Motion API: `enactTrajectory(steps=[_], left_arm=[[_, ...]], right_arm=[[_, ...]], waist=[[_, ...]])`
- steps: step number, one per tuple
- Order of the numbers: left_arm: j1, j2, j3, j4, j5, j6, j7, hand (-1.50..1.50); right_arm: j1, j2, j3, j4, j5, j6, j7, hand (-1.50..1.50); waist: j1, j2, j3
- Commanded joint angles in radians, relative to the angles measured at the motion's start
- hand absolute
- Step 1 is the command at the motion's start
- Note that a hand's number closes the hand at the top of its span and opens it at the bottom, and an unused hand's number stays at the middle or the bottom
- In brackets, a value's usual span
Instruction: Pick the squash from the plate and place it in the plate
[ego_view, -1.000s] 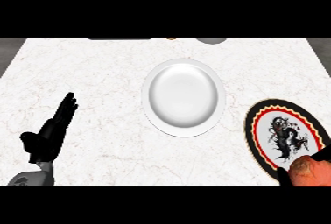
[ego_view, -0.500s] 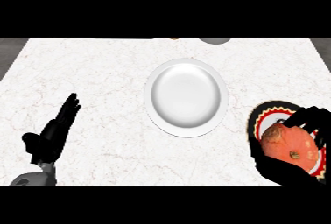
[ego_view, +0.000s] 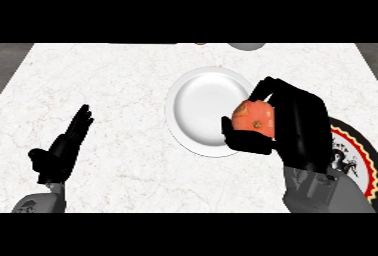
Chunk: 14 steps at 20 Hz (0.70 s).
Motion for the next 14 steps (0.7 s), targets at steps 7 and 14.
enactTrajectory(steps=[7,14], left_arm=[[0.014,-0.029,-0.020,-0.060,-0.023,0.006,0.033,0.00],[0.023,-0.036,-0.019,-0.074,-0.021,0.001,0.051,0.00]], right_arm=[[-0.233,0.239,-0.063,0.545,0.060,-0.194,-0.127,1.50],[-0.318,0.244,-0.119,0.769,-0.012,-0.480,-0.066,-1.50]], waist=[[0.000,0.000,0.001],[0.005,0.001,0.001]])
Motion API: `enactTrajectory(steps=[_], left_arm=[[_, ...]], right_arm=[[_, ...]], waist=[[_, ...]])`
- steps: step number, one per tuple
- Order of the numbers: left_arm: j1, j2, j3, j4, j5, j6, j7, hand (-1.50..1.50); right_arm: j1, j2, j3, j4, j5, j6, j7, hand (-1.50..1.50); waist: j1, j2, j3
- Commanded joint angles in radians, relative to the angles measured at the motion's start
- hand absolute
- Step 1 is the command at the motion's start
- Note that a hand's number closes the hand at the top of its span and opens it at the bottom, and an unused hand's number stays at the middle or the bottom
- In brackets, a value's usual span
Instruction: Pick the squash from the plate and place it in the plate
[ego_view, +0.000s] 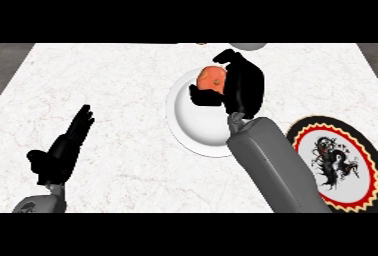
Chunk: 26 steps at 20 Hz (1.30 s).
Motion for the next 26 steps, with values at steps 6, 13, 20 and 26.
enactTrajectory(steps=[6,13,20,26], left_arm=[[-0.004,0.009,0.029,0.001,0.010,-0.018,0.006,0.00],[-0.021,0.003,0.017,-0.007,0.000,-0.010,0.042,0.00],[0.009,-0.020,0.012,0.013,-0.030,0.015,-0.016,0.00],[-0.035,0.006,0.061,0.069,-0.004,-0.007,-0.026,0.00]], right_arm=[[-0.047,0.016,-0.011,0.209,-0.155,-0.223,-0.014,-1.50],[0.028,0.016,-0.073,0.088,-0.252,-0.475,-0.141,-1.50],[0.312,-0.067,-0.180,-0.184,-0.591,-0.422,-0.474,-1.50],[0.582,-0.211,-0.237,-0.424,-0.789,-0.216,-0.623,-1.50]], waist=[[-0.008,-0.003,0.000],[-0.017,-0.004,0.001],[-0.029,-0.003,0.002],[-0.034,-0.005,0.001]])
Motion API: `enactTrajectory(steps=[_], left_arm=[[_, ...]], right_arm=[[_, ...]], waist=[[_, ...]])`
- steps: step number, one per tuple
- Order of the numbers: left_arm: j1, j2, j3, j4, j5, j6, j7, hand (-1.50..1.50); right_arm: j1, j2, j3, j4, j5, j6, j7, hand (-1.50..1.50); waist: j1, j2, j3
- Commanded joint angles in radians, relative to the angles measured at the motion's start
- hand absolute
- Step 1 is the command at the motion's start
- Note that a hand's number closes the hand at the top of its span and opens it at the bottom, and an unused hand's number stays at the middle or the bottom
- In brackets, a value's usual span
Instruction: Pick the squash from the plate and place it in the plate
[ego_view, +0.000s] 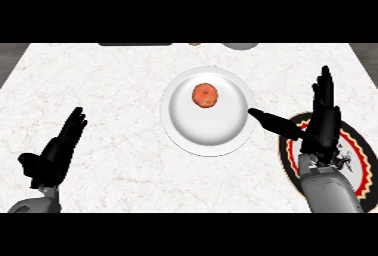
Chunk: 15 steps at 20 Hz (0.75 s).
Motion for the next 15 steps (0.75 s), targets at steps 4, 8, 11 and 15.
enactTrajectory(steps=[4,8,11,15], left_arm=[[0.010,-0.009,0.001,-0.034,0.015,-0.018,0.027,0.00],[-0.024,-0.009,0.005,-0.043,-0.005,0.005,0.049,0.00],[0.013,-0.020,0.012,0.011,-0.025,-0.013,-0.030,0.00],[0.025,-0.035,0.004,-0.056,-0.026,-0.011,0.042,0.00]], right_arm=[[0.277,-0.087,-0.090,-0.095,-0.243,0.191,-0.346,-1.50],[0.330,-0.121,-0.185,0.004,-0.322,0.293,-0.484,-1.50],[0.313,-0.108,-0.211,0.034,-0.308,0.327,-0.491,-1.50],[0.390,-0.083,-0.215,-0.064,-0.256,0.317,-0.493,-1.50]], waist=[[0.009,0.001,0.000],[0.011,0.002,0.000],[0.012,0.002,-0.001],[0.011,0.001,-0.001]])
